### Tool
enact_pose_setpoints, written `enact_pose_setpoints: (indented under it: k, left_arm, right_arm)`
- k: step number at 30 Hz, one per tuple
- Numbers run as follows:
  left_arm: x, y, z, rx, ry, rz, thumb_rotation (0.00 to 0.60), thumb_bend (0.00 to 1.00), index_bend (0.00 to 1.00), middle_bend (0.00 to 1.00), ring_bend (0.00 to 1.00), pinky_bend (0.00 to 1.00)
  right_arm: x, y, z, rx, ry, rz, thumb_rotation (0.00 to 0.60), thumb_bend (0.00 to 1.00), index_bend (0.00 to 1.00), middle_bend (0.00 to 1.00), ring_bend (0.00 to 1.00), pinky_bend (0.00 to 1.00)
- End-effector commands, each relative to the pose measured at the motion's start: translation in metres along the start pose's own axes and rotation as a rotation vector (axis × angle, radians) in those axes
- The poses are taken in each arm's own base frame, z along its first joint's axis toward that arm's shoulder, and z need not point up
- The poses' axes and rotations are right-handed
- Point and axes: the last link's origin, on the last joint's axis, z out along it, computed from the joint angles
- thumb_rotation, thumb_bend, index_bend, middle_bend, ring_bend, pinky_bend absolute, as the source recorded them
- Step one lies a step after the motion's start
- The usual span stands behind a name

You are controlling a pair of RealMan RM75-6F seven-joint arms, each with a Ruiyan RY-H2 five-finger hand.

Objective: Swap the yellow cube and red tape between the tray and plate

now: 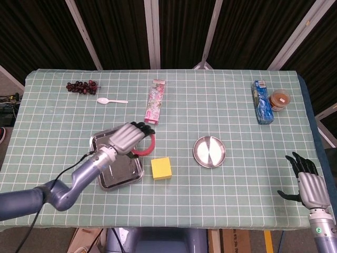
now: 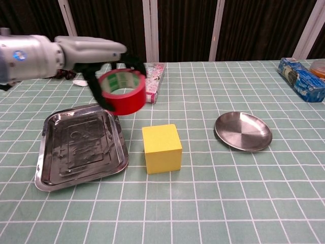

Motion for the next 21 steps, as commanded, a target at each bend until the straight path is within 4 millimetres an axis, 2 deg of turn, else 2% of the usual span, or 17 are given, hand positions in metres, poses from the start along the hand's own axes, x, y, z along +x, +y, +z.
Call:
enact_pose_setpoints:
  k: [1, 5, 10, 17, 21]
  left_arm:
    - [-0.022, -0.028, -0.037, 0.076, -0.050, 0.027, 0.600, 0.36, 0.27, 0.27, 0.20, 0.37]
    - [-0.047, -0.045, -0.047, 0.119, -0.091, -0.001, 0.600, 0.36, 0.26, 0.25, 0.19, 0.37]
    - [-0.072, -0.054, -0.046, 0.131, -0.133, -0.025, 0.600, 0.34, 0.25, 0.21, 0.14, 0.32]
    - [-0.086, -0.050, -0.043, 0.102, -0.194, -0.095, 0.600, 0.23, 0.20, 0.05, 0.01, 0.19]
    - [-0.077, -0.050, -0.051, 0.101, -0.229, -0.139, 0.600, 0.08, 0.15, 0.00, 0.00, 0.10]
  right_arm:
    - [-0.001, -0.002, -0.001, 0.000, 0.001, -0.003, 0.600, 0.04, 0.12, 0.00, 0.07, 0.00]
    - [-0.003, -0.004, -0.001, 0.003, -0.005, -0.008, 0.600, 0.04, 0.12, 0.00, 0.07, 0.00]
    - [-0.003, -0.002, 0.000, -0.004, -0.002, -0.012, 0.600, 0.04, 0.12, 0.00, 0.07, 0.00]
    - [-0.003, -0.002, -0.001, -0.003, -0.007, -0.005, 0.600, 0.04, 0.12, 0.00, 0.07, 0.00]
    - [-0.001, -0.001, -0.001, -0.005, -0.004, -0.008, 0.600, 0.04, 0.12, 0.00, 0.07, 0.00]
